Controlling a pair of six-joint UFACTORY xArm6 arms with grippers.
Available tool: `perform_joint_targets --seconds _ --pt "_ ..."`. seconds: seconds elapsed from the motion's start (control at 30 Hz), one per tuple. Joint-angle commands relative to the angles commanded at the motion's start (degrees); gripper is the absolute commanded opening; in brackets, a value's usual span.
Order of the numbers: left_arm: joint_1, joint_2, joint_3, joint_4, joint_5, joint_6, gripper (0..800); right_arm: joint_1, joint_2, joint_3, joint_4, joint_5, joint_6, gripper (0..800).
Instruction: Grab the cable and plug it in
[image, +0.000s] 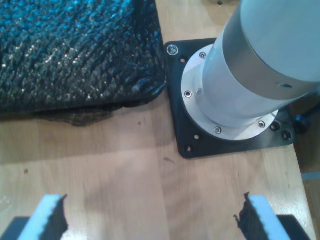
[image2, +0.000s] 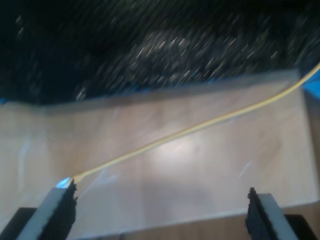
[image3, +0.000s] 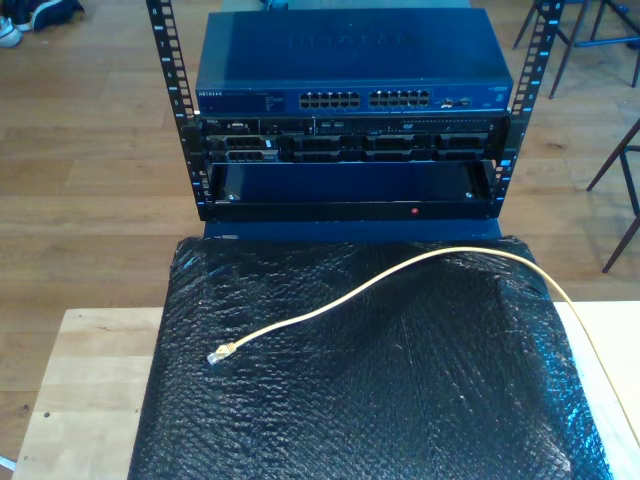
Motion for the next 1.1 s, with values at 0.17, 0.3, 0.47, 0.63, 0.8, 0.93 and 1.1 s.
perform_joint_targets --seconds 0.17,0.3,0.47,0.63,0.8,0.93,1.1 --pt "-1.3 0.1 -0.1 -0.6 -0.4 -0.8 800 4.0 0.4 -2.4 0.9 0.0 3.7 798" --pt "-2.3 0.1 -0.1 -2.5 -0.5 -1.8 800 8.1 2.4 -5.0 2.0 -0.2 6.9 798" --pt "-4.7 0.3 -0.1 -2.5 -0.5 -4.5 800 12.8 4.0 -6.9 2.5 -0.4 10.8 798" --pt "-7.6 1.8 -0.2 -2.5 -1.1 -9.0 800 18.7 7.2 -9.8 2.5 -1.1 14.3 798" --pt "-7.9 3.5 -0.1 -2.7 -4.3 -11.6 800 23.2 9.1 -11.9 2.6 -1.5 16.9 798" --pt "-7.9 4.4 -0.1 -4.2 -4.8 -12.1 800 27.3 9.4 -12.0 2.6 -4.9 19.4 798" --pt "-7.9 4.7 0.0 -7.1 -4.8 -12.6 800 32.3 10.7 -12.1 2.6 -8.9 22.2 798"
